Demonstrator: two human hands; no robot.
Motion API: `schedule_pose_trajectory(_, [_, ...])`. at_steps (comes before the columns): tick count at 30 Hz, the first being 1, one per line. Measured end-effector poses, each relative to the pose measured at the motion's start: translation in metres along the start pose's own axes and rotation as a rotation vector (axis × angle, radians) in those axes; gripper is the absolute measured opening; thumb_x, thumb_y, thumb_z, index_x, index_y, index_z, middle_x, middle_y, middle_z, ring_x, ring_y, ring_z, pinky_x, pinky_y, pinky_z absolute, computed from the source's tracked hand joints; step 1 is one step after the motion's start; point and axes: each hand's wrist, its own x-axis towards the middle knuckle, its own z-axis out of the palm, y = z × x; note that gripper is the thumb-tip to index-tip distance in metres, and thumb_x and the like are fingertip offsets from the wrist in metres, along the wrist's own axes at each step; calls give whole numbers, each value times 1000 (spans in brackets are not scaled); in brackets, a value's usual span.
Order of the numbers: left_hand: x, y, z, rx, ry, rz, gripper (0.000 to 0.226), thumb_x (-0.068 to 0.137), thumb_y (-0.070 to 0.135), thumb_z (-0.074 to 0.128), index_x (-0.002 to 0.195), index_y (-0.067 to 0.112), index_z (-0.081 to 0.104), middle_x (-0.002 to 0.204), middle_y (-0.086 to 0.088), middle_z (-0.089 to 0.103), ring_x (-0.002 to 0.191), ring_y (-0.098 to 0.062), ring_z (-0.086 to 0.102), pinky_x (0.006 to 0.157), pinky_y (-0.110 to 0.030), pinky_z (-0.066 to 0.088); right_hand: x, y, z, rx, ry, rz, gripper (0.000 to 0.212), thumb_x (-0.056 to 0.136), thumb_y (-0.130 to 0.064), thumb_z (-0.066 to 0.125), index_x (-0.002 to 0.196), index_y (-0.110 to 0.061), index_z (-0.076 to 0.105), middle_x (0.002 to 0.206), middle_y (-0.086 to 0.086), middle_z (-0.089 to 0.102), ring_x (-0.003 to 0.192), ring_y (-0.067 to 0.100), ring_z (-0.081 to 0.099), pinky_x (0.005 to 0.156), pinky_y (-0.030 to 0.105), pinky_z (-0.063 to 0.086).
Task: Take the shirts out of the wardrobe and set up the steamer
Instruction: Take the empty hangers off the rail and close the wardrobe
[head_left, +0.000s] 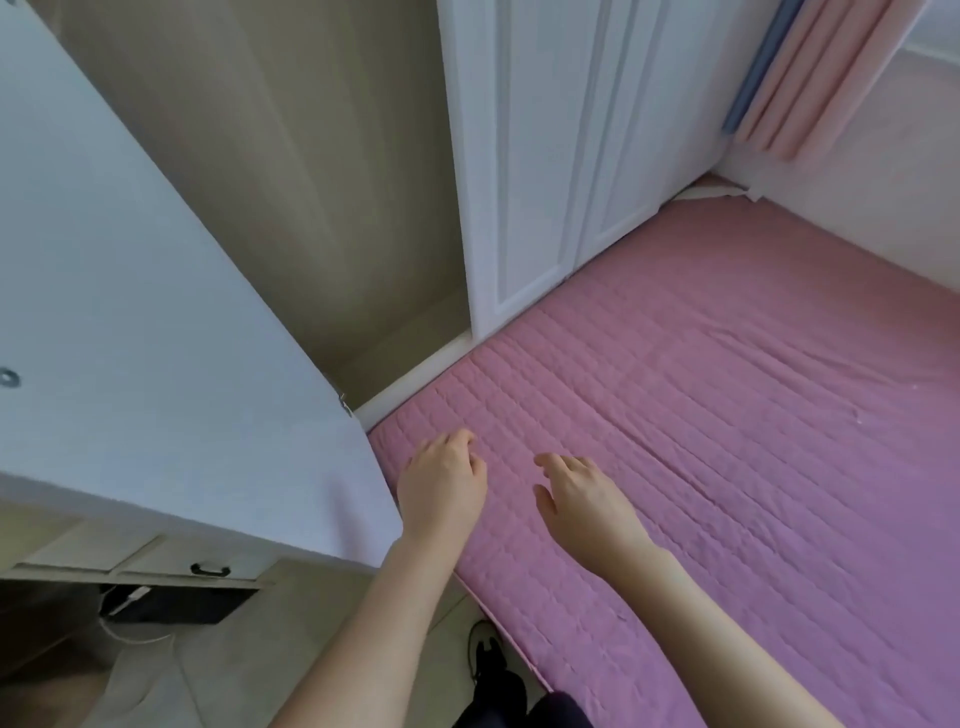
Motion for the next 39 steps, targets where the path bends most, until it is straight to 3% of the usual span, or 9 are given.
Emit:
schedule_pose_trajectory(3, [19,-2,-9,-21,21,-42,30,96,25,47,122,18,60,111,1,66,103,-17,55,76,-25,41,31,-11,-10,10,25,-53,33,100,-27,42,128,-12,51,117,4,62,113,25,52,84,34,48])
schedule_pose_trajectory(8, [44,-7,-27,0,119,-111,26,96,27,47,116,20,61,107,2,66,103,-17,53,80,-29,49,82,-33,-26,-12,48,-186,27,98,-24,43,117,-10,55,107,5,63,107,26,54,77,33,47])
schedule_pose_trajectory(20, [136,1,-91,-12,428,-372,31,93,22,50,122,18,60,117,1,64,110,-20,49,81,-33,48,217,-71,-96,-22,56,-508,35,99,-26,43,130,-12,50,123,4,61,121,22,49,93,31,45])
schedule_pose_trajectory(27, [188,-6,-166,27,648,-456,33,92,14,48,124,12,59,119,-6,61,114,-25,49,80,-36,48,291,-120,-153,-61,143,-702,37,100,-29,41,133,-15,49,130,3,57,125,21,46,99,31,45])
schedule_pose_trajectory(30, [202,-7,-203,43,723,-449,34,92,11,48,124,8,58,120,-10,60,113,-27,51,81,-36,46,314,-148,-175,-41,165,-749,35,99,-27,43,130,-13,50,124,5,58,119,23,49,95,33,47])
schedule_pose_trajectory(36, [234,8,-269,35,859,-375,35,91,8,48,125,7,57,121,-12,59,107,-31,56,79,-34,44,351,-203,-205,66,131,-757,23,95,-19,45,110,-6,56,102,10,61,99,31,54,71,34,45])
schedule_pose_trajectory(39, [255,23,-302,-6,906,-346,35,92,7,48,126,7,56,123,-11,58,108,-27,57,81,-31,44,368,-226,-219,174,29,-685,22,94,-17,45,103,-1,57,97,14,66,90,35,61,75,41,52])
